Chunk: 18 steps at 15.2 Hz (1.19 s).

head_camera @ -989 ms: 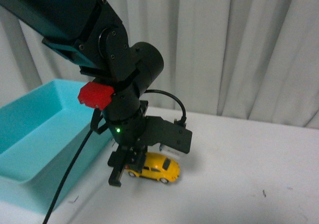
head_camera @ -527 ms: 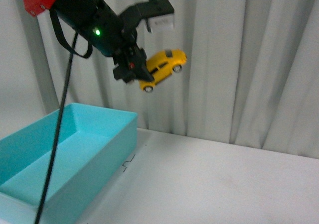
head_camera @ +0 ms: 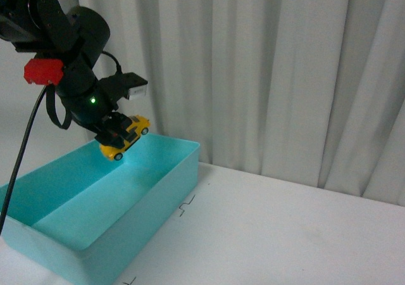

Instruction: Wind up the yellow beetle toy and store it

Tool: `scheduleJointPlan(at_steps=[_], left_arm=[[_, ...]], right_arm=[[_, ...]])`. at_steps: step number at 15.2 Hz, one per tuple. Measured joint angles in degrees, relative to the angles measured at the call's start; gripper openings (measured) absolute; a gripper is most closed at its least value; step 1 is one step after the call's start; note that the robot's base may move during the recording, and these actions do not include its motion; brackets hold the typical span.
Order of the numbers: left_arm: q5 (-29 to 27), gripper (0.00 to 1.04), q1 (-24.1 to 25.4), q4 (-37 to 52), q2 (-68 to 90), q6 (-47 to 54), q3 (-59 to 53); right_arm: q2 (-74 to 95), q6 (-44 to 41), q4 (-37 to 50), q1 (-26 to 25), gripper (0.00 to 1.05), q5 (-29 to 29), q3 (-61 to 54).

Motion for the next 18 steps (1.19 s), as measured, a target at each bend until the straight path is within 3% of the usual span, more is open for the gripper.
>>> scheduleJointPlan(at_steps=[10, 13, 16, 18], left_arm=[[-5.3, 0.35, 1.4, 2.6, 12.2, -4.5, -2.2], [-4.1, 0.65, 0.8, 2.6, 12.6, -5.2, -2.2], [2.4, 0.98, 0.7, 3.5, 9.9, -7.9, -2.6], [7.6, 0.98, 1.3, 7.3, 2.4, -8.5, -5.4]], right_arm=[[0.0, 0.0, 0.0, 0.0, 0.98, 0.0, 0.0], [0.0, 0.0, 0.0, 0.0, 0.98, 0.0, 0.0], [0.0, 0.0, 0.0, 0.0, 0.98, 0.0, 0.0], [0.0, 0.0, 0.0, 0.0, 0.98, 0.0, 0.0]])
